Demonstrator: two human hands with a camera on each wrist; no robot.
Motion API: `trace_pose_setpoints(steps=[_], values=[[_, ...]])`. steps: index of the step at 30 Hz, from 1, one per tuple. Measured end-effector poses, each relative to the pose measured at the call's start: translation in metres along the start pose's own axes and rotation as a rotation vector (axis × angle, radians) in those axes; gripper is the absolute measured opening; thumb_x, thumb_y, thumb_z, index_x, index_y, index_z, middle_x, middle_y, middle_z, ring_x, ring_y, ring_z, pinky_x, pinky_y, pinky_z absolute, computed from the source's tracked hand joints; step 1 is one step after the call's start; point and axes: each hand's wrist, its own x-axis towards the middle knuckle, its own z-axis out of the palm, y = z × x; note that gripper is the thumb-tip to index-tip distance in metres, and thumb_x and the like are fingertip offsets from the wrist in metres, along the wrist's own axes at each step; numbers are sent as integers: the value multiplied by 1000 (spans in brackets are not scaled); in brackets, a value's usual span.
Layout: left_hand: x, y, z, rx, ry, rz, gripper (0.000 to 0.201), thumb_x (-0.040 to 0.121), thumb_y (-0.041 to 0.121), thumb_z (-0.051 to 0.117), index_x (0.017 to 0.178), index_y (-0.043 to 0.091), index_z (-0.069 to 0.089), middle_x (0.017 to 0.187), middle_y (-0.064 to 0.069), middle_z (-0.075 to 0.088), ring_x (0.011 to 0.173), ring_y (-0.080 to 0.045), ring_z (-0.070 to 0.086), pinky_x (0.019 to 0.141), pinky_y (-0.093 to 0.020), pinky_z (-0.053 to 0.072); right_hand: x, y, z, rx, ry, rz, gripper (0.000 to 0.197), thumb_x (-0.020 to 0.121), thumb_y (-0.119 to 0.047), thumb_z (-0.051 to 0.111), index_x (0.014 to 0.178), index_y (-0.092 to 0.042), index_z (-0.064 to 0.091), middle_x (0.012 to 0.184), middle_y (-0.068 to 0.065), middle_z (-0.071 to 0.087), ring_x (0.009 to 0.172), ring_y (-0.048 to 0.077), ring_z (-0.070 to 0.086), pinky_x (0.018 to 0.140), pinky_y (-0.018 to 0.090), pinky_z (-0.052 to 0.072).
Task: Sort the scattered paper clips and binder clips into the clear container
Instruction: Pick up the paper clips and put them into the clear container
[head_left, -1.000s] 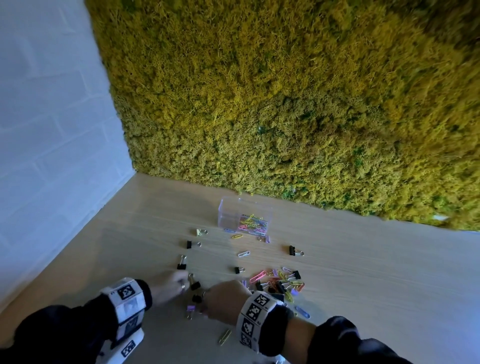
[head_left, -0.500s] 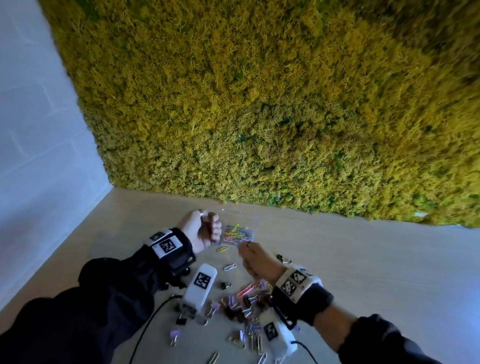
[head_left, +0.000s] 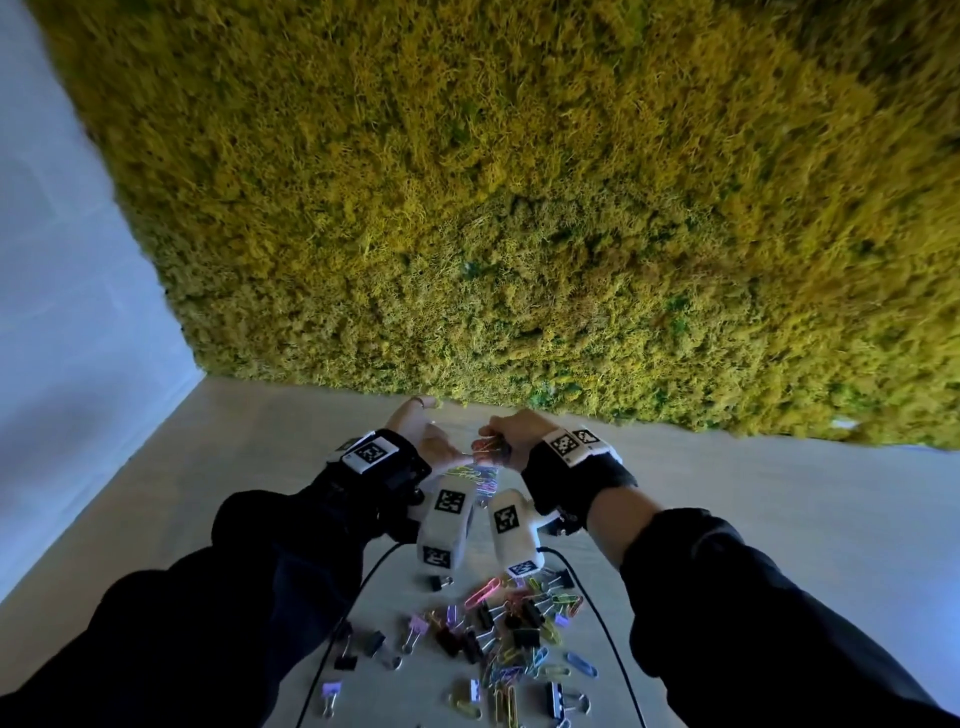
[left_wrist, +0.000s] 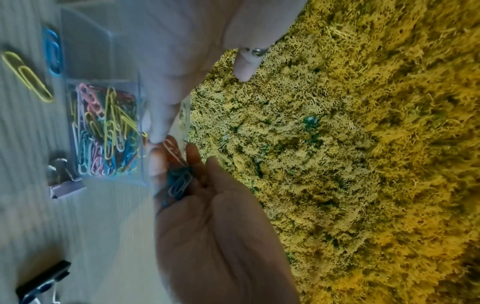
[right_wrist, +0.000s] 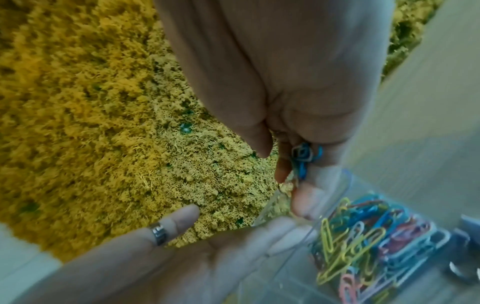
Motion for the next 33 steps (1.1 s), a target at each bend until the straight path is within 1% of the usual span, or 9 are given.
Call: trace_pose_setpoints(steps=[2,6,9,11,16,21,25,29,33], values=[[4,3,-9,27,-13,1,27,96,28,39,94,2,42,49,-16,52,58,-25,57,90,-45,45,2,0,-2,83,-5,44,23,97,-11,38,82,1,51,77,16,54,68,25,56,85,42,52],[12,7,-29,20,8,3,47,93,29,46,116,-12,35,90,-24,44,93,-32,46,104,-49,35,5,2,-5,182,-59,55,21,97,-7,31,106,1,49,101,14,53,78,23,50,93,34,41],[11,6,-35,-39,-18,27,41,93,27,42,114,-9,36,98,-25,39,96,-39,41,108,-50,30,1,2,-2,257,-81,15,42,100,-12,29,140,-2,25,145,16,32,130,42,34,112,44,28],[7,5,-36,-37,-13,48,39,94,26,42,115,-6,38,106,-26,40,103,-36,42,107,-50,32,-5,3,1,286,-105,-13,46,100,-12,31,143,-3,19,153,15,19,138,42,18,113,51,23],[-10,-3,-49,68,-64,109,32,93,17,41,115,-3,50,107,-19,56,95,-30,57,81,-40,48,-25,10,-10,352,-131,-91,43,96,-22,43,136,-8,35,149,18,24,136,35,25,107,50,36],[-29,-44,-71,1017,-84,362,19,90,8,51,75,20,54,77,3,55,64,-9,52,57,-21,42,-60,52,-23,-519,-200,-462,28,92,-10,47,119,0,51,96,0,56,72,2,56,59,21,48],[-24,-84,-95,1812,-200,414,12,78,22,66,89,23,59,79,10,47,72,-8,45,65,-21,38,-68,107,-18,-1427,-360,-531,36,84,-22,62,118,-10,57,116,14,58,105,25,56,93,36,45],[-23,-113,-102,1972,-142,432,22,79,14,59,101,9,59,69,10,42,77,-13,43,65,-21,35,-65,135,-10,-1492,-240,-522,27,79,-23,66,105,-17,59,110,9,61,105,28,56,86,38,47],[-23,-121,-110,1915,-87,433,13,78,4,56,80,16,55,61,17,38,57,-6,43,55,-16,34,-66,142,-8,-1450,-170,-547,16,81,-25,62,96,-21,60,106,3,65,99,23,61,80,33,49]])
